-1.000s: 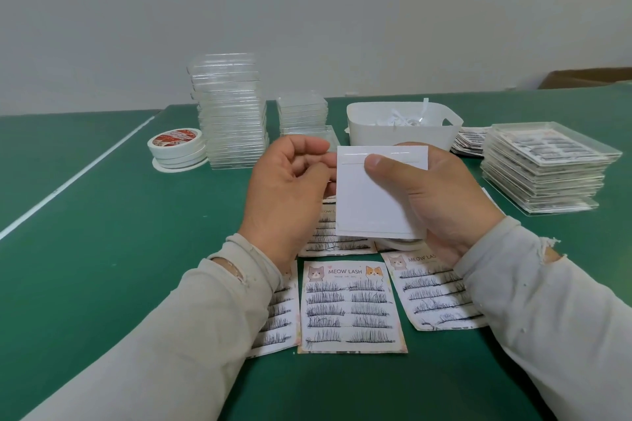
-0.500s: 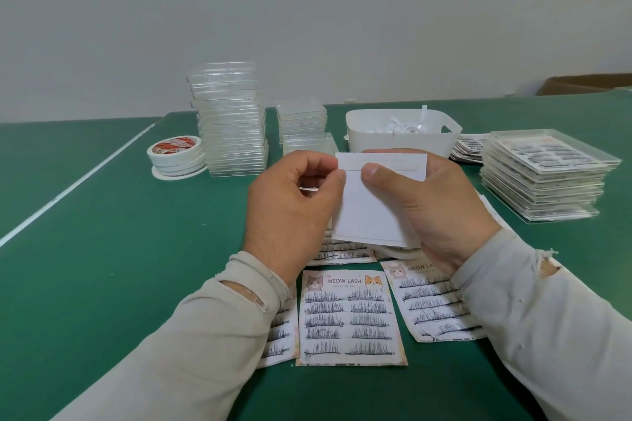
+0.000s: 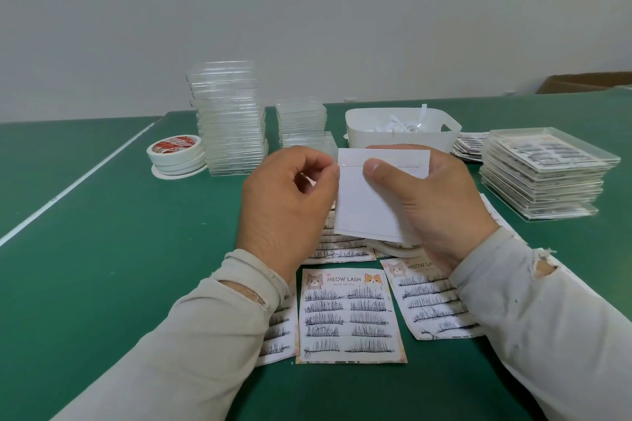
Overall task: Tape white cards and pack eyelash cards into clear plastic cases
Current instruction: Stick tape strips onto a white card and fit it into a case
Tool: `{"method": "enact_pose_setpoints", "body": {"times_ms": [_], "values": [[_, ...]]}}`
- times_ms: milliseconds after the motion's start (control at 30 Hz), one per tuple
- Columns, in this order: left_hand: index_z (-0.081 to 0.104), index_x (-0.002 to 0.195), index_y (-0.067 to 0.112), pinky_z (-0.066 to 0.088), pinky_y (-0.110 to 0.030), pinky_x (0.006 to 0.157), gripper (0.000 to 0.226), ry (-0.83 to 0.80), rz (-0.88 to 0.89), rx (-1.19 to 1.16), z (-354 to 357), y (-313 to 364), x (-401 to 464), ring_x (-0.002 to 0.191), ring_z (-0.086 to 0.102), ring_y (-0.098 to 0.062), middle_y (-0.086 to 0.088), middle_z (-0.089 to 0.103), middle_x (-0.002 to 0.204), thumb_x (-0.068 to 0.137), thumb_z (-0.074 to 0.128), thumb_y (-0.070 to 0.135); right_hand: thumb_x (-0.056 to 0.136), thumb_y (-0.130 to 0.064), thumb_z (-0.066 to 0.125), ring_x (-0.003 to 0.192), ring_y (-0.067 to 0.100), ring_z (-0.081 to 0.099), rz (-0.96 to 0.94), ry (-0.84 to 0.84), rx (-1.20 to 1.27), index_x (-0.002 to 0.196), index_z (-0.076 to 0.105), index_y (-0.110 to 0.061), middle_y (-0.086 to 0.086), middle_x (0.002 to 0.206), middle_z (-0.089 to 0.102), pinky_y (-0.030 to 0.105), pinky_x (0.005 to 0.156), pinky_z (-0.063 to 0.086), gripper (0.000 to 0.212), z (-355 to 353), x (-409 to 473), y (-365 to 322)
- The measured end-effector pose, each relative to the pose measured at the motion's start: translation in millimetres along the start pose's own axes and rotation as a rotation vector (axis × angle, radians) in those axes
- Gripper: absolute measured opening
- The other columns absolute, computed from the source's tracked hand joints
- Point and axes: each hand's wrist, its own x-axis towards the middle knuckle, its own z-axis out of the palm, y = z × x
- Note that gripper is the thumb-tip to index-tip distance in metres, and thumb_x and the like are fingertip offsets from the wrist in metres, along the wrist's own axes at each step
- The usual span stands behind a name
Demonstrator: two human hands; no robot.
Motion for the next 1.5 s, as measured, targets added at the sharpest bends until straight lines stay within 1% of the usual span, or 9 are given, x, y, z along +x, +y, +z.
{"method": "enact_pose_setpoints", "body": {"times_ms": [167,333,500,700,867,1000,1067,1200,1500], "values": [[0.074,0.081,0.011,0.045,-0.020,0.043,0.008,-0.099,-0.375,-0.341,-0.4,1.5,4.0,0.049,0.061,-0.008,0.005,0.067,0.062,0.088,0.074,0.008,0.085,-0.019,0.081,0.088,0.007,0.074,-0.102,0.008,-0.106,0.095,0.076,-0.023,-0.011,0.095,0.079,0.022,0.077,0.058,0.011,0.3,-2.2,-1.6],[0.074,0.082,0.009,0.046,-0.019,0.043,0.005,-0.111,-0.432,-0.402,2.8,2.2,2.2,0.056,0.067,-0.009,0.001,0.072,0.067,0.088,0.074,0.008,0.086,-0.016,0.080,0.081,0.002,0.072,-0.155,-0.034,-0.148,0.089,0.076,-0.028,-0.015,0.091,0.078,0.014,0.068,0.054,0.013,3.4,-4.6,-1.8],[0.071,0.080,0.023,0.048,-0.015,0.056,0.015,0.005,-0.208,-0.205,1.6,-1.9,3.9,0.060,0.056,-0.003,0.010,0.067,0.070,0.085,0.078,0.010,0.084,-0.019,0.082,0.088,0.010,0.075,-0.091,0.008,-0.089,0.095,0.077,-0.023,-0.010,0.094,0.079,0.026,0.078,0.060,0.012,2.0,-2.2,0.6],[0.072,0.085,0.033,0.052,-0.014,0.069,0.020,-0.020,-0.046,-0.129,3.0,-1.3,-2.2,0.068,0.059,0.003,0.012,0.071,0.080,0.085,0.079,0.014,0.084,-0.016,0.081,0.091,0.018,0.075,-0.046,0.010,-0.035,0.102,0.077,-0.014,-0.002,0.097,0.079,0.033,0.080,0.061,0.018,1.3,-0.8,1.0],[0.074,0.087,0.033,0.056,-0.022,0.068,0.019,-0.028,-0.042,-0.130,3.6,-3.7,-2.6,0.069,0.061,0.002,0.017,0.072,0.080,0.085,0.079,0.015,0.084,-0.015,0.082,0.091,0.020,0.076,-0.041,0.010,-0.033,0.100,0.077,-0.014,-0.001,0.096,0.079,0.037,0.082,0.061,0.016,1.5,-1.8,2.0],[0.072,0.088,0.038,0.055,-0.018,0.071,0.024,-0.021,-0.021,-0.125,3.3,-2.7,-2.7,0.071,0.062,0.004,0.018,0.072,0.084,0.086,0.079,0.015,0.077,-0.025,0.082,0.089,0.018,0.076,-0.045,0.004,-0.013,0.098,0.077,-0.016,-0.002,0.095,0.080,0.031,0.076,0.060,0.023,2.0,-1.9,2.0],[0.072,0.089,0.038,0.058,-0.024,0.072,0.024,-0.024,-0.032,-0.128,2.8,-2.4,-2.6,0.072,0.062,0.003,0.018,0.072,0.084,0.086,0.078,0.016,0.075,-0.027,0.082,0.089,0.018,0.076,-0.041,0.000,-0.010,0.098,0.077,-0.016,-0.002,0.095,0.079,0.031,0.075,0.060,0.026,2.0,-2.0,2.0],[0.075,0.091,0.031,0.063,-0.041,0.073,0.016,-0.049,-0.084,-0.154,2.2,-1.7,-2.8,0.072,0.064,-0.002,0.013,0.073,0.082,0.087,0.078,0.016,0.080,-0.021,0.083,0.089,0.018,0.076,-0.037,-0.006,-0.007,0.097,0.077,-0.015,-0.002,0.095,0.080,0.030,0.074,0.060,0.019,1.0,-2.3,2.2],[0.073,0.081,0.024,0.062,-0.045,0.076,0.013,-0.111,-0.136,-0.170,2.9,-0.7,-1.5,0.072,0.064,-0.007,0.010,0.071,0.080,0.086,0.079,0.013,0.085,-0.014,0.081,0.087,0.017,0.076,-0.029,0.008,-0.022,0.096,0.077,-0.015,-0.002,0.093,0.080,0.029,0.074,0.061,0.012,1.9,-3.1,0.3]]}}
